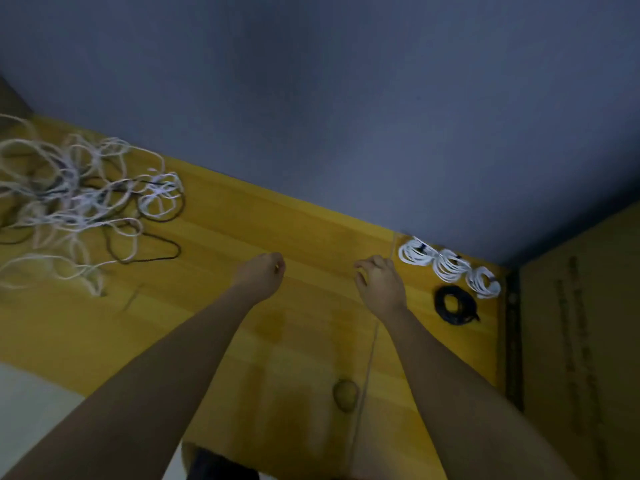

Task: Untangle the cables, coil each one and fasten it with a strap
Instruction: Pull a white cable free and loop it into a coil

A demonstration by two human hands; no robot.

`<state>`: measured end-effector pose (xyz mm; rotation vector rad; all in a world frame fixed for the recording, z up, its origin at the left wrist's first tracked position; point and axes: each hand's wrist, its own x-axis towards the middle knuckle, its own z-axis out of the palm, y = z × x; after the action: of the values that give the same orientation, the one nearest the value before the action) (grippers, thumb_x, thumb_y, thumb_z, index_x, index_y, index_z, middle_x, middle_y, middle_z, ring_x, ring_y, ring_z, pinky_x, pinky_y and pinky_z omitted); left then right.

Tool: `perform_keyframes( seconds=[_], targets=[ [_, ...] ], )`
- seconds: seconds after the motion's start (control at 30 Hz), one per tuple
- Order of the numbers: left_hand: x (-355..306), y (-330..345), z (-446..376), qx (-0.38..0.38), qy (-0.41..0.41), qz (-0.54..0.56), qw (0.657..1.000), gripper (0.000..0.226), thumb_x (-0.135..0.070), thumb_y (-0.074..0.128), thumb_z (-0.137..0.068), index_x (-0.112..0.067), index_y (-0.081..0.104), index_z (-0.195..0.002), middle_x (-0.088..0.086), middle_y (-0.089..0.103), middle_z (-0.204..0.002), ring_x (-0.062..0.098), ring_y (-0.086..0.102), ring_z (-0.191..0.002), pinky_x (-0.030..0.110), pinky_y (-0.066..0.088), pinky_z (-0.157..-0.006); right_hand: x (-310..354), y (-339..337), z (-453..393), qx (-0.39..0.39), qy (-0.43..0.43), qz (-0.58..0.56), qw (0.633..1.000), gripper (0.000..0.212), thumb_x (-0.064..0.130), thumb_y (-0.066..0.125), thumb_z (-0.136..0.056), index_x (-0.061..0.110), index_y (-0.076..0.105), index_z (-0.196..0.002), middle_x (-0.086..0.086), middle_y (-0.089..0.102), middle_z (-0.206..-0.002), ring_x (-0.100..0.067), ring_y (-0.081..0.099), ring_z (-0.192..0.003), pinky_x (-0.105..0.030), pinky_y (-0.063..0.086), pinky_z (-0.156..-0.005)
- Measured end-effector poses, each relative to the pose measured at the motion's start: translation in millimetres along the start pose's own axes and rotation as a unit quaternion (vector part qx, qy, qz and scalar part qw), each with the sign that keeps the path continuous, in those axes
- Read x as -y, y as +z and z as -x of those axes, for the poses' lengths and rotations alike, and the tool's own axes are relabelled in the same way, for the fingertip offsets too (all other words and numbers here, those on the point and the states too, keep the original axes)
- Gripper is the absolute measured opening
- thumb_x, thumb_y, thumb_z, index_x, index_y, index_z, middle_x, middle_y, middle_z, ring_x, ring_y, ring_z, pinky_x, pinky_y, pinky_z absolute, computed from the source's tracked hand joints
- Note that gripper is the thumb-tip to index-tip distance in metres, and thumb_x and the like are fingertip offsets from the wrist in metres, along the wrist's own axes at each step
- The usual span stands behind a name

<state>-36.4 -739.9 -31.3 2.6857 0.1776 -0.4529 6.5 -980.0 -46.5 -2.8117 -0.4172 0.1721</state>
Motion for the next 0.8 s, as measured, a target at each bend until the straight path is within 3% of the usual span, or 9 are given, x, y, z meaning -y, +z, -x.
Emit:
perform_keyframes(
  seconds=[0.17, 0.33, 0.57, 0.7, 0.8],
  targets=[
    [133, -58, 45, -0.034, -0.083, 0.012, 0.996, 0.025, -0.024, 0.039, -0.104, -0.012, 0.057, -0.117, 0.010, 0.059, -0.092, 0.028, 0.054, -0.075, 0.037, 0.041, -0.062, 140, 28, -25, 0.021, -0.066, 0.008, 0.998, 0.031, 0.022, 0.045, -0.100, 0.016, 0.059, -0.127, -0.004, 0.054, -0.125, -0.024, 0.041, -0.124, -0.036, 0.043, -0.096],
    [283, -120, 95, -0.074, -0.137, 0.008, 0.988, 0.027, -0.023, 0.038, -0.103, -0.009, 0.058, -0.114, 0.011, 0.063, -0.095, 0.028, 0.059, -0.079, 0.035, 0.044, -0.062, 307, 76, -53, 0.042, -0.109, 0.009, 0.993, 0.031, 0.023, 0.045, -0.101, 0.017, 0.058, -0.128, -0.003, 0.053, -0.129, -0.023, 0.042, -0.125, -0.035, 0.045, -0.096],
    [446, -193, 138, -0.122, -0.201, 0.039, 0.971, 0.028, -0.025, 0.036, -0.104, -0.009, 0.058, -0.114, 0.009, 0.063, -0.091, 0.017, 0.051, -0.061, 0.029, 0.040, -0.052, 510, 135, -97, 0.053, -0.168, -0.026, 0.984, 0.029, 0.025, 0.046, -0.100, 0.017, 0.061, -0.124, -0.005, 0.054, -0.129, -0.025, 0.051, -0.115, -0.039, 0.051, -0.085],
    [522, -225, 132, -0.142, -0.231, 0.081, 0.959, 0.027, -0.024, 0.040, -0.103, -0.010, 0.059, -0.114, 0.009, 0.064, -0.101, 0.024, 0.060, -0.082, 0.035, 0.050, -0.068, 592, 157, -130, 0.060, -0.181, -0.040, 0.981, 0.030, 0.025, 0.047, -0.100, 0.016, 0.060, -0.126, -0.006, 0.054, -0.128, -0.025, 0.054, -0.111, -0.039, 0.050, -0.086],
    [580, -244, 114, -0.156, -0.238, 0.093, 0.954, 0.026, -0.027, 0.040, -0.103, -0.012, 0.058, -0.114, 0.009, 0.064, -0.105, 0.027, 0.062, -0.087, 0.042, 0.056, -0.076, 638, 180, -170, 0.063, -0.201, -0.051, 0.976, 0.028, 0.025, 0.048, -0.100, 0.015, 0.061, -0.122, -0.006, 0.057, -0.122, -0.025, 0.055, -0.105, -0.039, 0.051, -0.081]
  ],
)
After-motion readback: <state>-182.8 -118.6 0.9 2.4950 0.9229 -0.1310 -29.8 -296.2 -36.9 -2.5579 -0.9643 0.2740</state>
